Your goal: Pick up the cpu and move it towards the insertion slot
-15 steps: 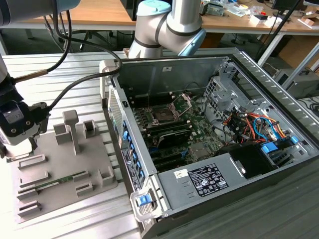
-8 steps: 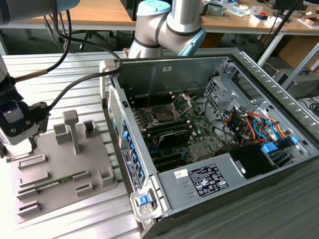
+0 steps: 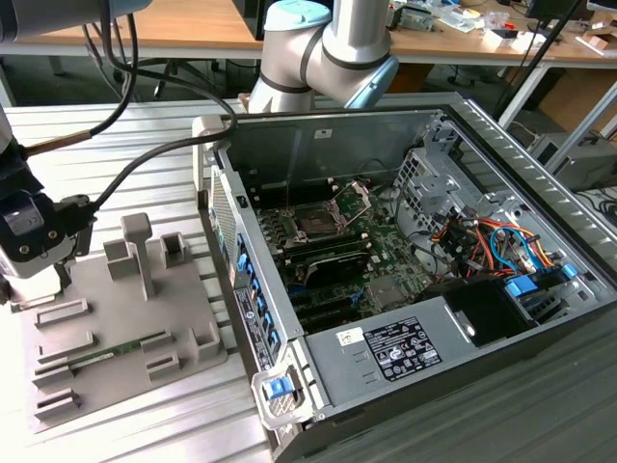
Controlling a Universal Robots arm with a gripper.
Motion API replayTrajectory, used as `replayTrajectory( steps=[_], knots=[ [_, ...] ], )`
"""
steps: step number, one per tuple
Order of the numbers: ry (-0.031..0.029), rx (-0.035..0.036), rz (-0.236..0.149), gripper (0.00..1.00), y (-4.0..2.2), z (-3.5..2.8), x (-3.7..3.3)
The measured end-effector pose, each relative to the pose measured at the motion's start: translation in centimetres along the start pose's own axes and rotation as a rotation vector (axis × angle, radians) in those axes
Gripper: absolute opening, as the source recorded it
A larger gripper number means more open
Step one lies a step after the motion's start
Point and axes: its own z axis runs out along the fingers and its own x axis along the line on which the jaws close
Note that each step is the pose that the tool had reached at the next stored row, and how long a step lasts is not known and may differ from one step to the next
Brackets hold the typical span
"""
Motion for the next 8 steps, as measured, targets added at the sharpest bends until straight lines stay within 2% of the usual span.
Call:
replayTrajectory(
  steps=[8],
  knots=[
    [0.0001, 0.0, 0.0, 0.55, 0.01, -0.55, 0.0]
  ],
)
